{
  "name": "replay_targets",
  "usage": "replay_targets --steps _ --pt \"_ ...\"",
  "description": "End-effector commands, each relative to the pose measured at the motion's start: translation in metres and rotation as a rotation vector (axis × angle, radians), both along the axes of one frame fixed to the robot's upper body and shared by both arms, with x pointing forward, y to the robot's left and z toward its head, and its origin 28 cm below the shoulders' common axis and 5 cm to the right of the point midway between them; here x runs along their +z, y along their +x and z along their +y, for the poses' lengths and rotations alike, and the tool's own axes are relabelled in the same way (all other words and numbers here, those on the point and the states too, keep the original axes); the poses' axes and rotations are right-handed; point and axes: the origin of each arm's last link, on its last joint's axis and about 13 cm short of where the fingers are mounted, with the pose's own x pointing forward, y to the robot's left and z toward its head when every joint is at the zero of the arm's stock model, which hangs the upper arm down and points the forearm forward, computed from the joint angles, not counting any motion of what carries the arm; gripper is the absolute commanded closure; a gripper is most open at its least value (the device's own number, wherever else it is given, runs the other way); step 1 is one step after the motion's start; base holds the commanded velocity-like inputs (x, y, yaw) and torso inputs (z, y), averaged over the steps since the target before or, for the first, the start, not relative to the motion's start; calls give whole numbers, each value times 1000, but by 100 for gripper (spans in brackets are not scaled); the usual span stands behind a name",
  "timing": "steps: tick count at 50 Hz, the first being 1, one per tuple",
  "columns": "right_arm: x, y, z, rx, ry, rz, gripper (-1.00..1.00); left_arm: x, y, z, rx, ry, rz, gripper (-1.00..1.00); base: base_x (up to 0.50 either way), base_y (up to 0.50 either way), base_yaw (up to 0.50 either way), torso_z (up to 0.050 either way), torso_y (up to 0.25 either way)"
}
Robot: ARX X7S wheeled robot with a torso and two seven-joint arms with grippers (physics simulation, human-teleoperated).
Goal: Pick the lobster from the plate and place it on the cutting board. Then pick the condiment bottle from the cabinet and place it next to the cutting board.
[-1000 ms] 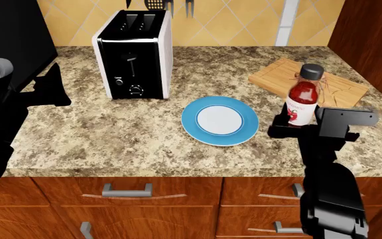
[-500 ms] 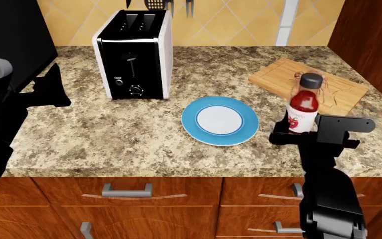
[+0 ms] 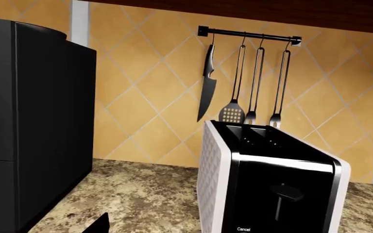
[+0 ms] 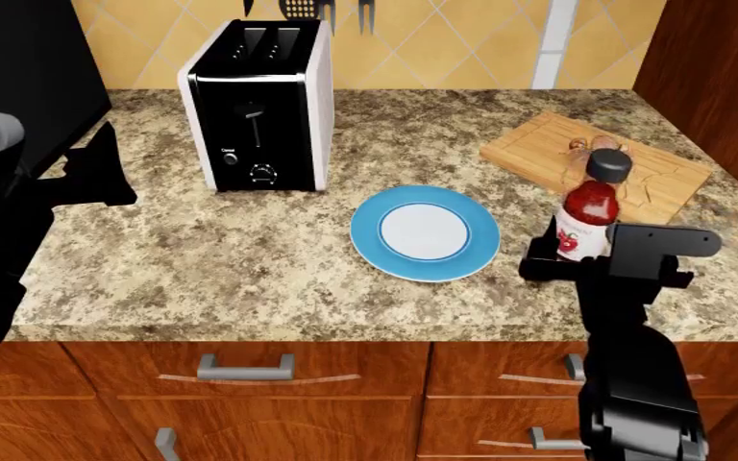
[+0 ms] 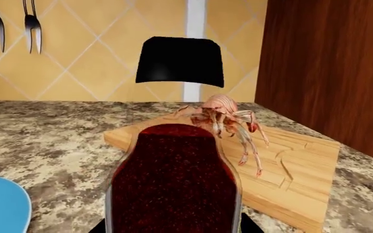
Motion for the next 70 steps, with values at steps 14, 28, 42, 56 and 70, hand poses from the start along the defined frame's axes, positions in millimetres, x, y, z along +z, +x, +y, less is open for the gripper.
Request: replay_targets --steps 14,28,42,56,70 --pt "3 -5 0 -11 -19 3 -100 1 -1 0 -5 -2 -3 -100 0 0 0 0 0" --pt "17 -22 9 36 -13 -45 -100 0 -2 0 -6 -1 0 -100 0 0 0 0 0" --pt "28 -54 19 58 23 -87 -100 0 -2 -1 -5 -2 1 -100 0 0 0 0 0" --pt "94 -114 48 132 -22 -113 -100 -2 -38 -28 -72 -42 22 -100 0 0 0 0 0" --pt "126 -154 53 140 -35 -171 -100 6 -75 -47 -107 -77 70 -100 0 0 0 0 0"
